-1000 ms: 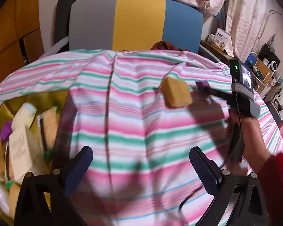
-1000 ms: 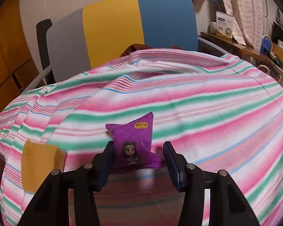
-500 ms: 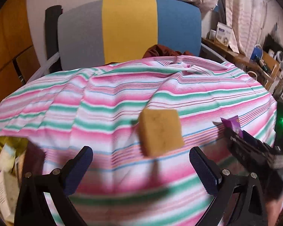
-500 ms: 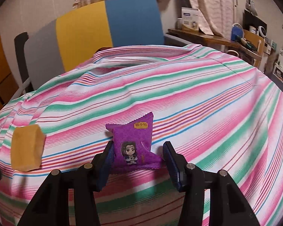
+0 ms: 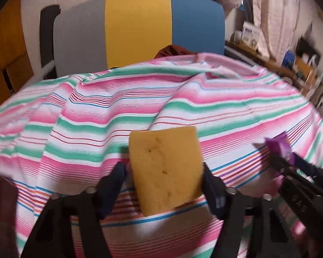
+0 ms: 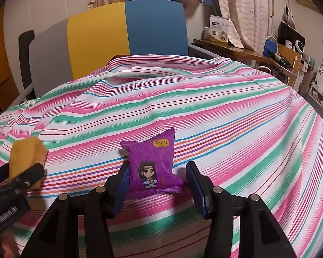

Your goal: Organize objects

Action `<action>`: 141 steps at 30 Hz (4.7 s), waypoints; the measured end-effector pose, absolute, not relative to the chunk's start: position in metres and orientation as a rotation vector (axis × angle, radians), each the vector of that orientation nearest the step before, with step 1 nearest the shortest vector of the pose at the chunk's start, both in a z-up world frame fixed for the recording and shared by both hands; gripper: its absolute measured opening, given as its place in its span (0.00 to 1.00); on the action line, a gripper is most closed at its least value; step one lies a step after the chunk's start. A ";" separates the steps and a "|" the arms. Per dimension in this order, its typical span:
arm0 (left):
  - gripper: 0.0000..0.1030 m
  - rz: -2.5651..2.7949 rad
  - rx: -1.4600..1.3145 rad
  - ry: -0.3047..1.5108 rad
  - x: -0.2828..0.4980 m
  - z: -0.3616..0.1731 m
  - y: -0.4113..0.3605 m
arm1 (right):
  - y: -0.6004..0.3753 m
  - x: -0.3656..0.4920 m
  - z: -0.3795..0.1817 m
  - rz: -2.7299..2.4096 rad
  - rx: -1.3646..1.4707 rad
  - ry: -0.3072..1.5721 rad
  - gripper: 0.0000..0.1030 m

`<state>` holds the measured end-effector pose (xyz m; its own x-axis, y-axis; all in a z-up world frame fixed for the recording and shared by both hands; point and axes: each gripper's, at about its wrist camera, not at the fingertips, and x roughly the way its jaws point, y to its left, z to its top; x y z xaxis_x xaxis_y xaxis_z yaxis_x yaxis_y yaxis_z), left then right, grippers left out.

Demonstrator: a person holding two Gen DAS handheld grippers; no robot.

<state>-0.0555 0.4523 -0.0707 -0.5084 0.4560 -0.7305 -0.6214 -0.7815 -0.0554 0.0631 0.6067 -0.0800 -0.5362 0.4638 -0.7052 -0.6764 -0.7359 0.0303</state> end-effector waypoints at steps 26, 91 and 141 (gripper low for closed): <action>0.55 2.383 -0.865 0.088 0.002 -0.063 0.333 | 0.564 0.080 -0.049 2.390 -0.714 0.210 0.51; 0.58 2.517 -1.262 -0.392 -0.162 -0.029 0.048 | 0.231 0.089 -0.023 3.031 -1.063 0.381 0.51; 1.00 2.925 -1.195 -0.115 -0.004 0.011 -0.003 | 0.205 0.071 -0.021 2.915 -1.089 0.132 0.64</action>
<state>-0.0037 -0.0035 0.0106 -0.7141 0.0088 -0.7000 0.0464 -0.9971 -0.0598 0.0714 0.2045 -0.0206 -0.7553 -0.0046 -0.6554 -0.0547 -0.9960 0.0701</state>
